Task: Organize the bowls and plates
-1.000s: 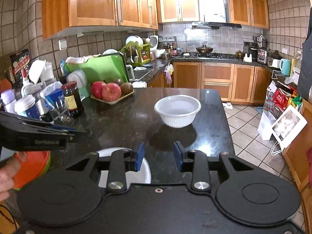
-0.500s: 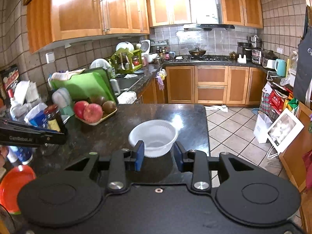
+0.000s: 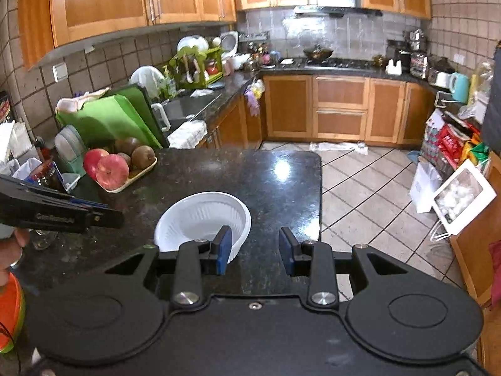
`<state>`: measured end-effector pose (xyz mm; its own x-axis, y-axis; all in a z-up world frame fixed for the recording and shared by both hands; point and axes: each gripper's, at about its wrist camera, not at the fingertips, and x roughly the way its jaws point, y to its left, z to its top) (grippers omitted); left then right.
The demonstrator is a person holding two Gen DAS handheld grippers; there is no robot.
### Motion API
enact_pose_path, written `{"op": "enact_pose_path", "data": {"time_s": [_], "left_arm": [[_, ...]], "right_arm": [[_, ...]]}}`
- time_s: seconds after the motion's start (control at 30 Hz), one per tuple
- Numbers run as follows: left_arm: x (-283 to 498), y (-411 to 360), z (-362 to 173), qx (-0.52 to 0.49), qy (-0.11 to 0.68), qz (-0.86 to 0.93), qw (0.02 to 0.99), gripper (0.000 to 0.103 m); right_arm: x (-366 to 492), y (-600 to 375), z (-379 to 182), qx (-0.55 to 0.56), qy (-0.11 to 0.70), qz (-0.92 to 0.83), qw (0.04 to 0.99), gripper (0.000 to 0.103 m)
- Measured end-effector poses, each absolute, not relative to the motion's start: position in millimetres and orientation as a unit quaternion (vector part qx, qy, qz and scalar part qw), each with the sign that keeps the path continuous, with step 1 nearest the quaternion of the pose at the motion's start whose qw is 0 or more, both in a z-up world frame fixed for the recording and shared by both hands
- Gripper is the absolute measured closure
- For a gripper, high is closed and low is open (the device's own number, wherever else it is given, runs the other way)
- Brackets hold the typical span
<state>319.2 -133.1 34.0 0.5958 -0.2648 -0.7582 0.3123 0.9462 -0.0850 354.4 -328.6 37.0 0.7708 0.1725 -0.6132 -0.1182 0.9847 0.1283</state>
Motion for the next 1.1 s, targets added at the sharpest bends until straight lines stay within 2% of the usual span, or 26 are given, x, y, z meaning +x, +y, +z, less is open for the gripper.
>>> {"op": "enact_pose_path", "data": {"time_s": [0.27, 0.83, 0.97, 1.1], "left_arm": [[346.0, -148.3, 11.6, 0.024, 0.445, -0.149, 0.882, 0.073], [370.0, -156.2, -9.9, 0.014, 0.471, -0.136, 0.872, 0.073], [372.8, -159.4, -15.6, 0.018, 0.478, -0.141, 0.867, 0.073], [371.2, -161.2, -15.3, 0.021, 0.476, -0.141, 0.868, 0.074]], "right_arm": [[406.7, -326.4, 9.4, 0.045, 0.355, 0.103, 0.928, 0.068], [437.2, -304.9, -29.6, 0.029, 0.389, 0.127, 0.912, 0.068], [434.8, -297.4, -33.7, 0.01, 0.385, 0.125, 0.914, 0.077], [429.7, -296.9, -34.1, 0.001, 0.379, 0.118, 0.918, 0.078]]}}
